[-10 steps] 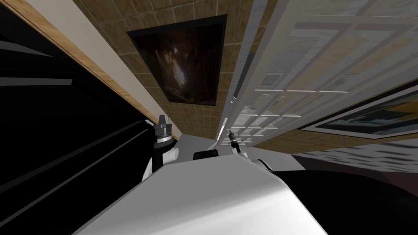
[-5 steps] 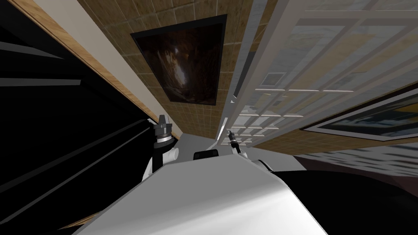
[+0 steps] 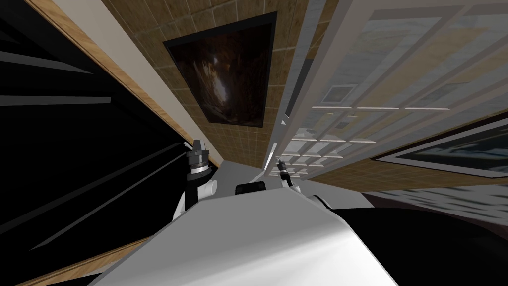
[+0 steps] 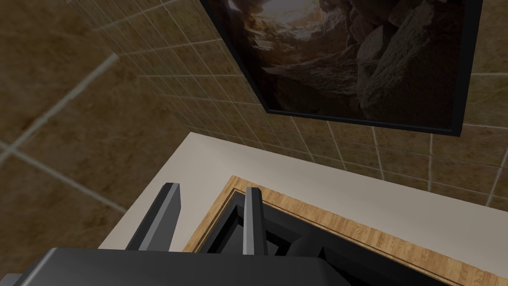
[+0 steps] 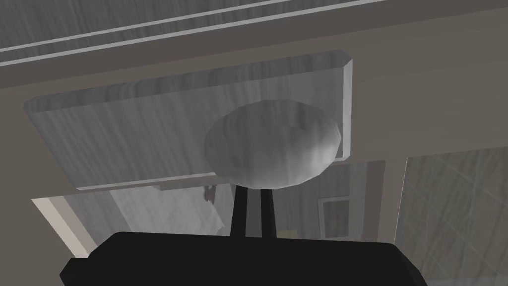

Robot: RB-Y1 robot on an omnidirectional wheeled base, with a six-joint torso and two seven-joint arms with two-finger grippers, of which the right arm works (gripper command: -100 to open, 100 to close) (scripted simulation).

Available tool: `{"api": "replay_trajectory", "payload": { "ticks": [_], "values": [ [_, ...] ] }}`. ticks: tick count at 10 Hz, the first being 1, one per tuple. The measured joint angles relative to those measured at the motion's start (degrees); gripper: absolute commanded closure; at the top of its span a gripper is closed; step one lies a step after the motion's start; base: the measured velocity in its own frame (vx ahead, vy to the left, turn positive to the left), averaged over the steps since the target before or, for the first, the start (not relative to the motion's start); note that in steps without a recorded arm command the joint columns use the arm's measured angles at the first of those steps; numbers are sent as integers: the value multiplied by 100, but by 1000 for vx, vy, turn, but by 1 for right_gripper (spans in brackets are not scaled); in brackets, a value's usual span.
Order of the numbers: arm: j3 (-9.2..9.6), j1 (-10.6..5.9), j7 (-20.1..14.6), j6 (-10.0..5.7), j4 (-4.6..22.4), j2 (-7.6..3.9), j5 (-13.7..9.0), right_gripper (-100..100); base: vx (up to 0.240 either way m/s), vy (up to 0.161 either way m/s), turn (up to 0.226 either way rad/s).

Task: Pull the door open

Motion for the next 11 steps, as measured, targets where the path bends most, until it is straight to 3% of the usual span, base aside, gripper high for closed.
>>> {"api": "replay_trajectory", "payload": {
  "ticks": [3, 4, 6, 11],
  "values": [
    [30, -53, -388, 0, 34, -33, -156, -100, -41, -8, -2],
    [55, -2, -542, 9, -61, -34, -211, -100, -69, 24, 75],
    [182, -53, -891, -11, 1, 41, -312, -100, -53, 23, 10],
    [326, -39, -1606, 79, -147, 88, -558, -100, -41, -6, 9]
  ]
}}
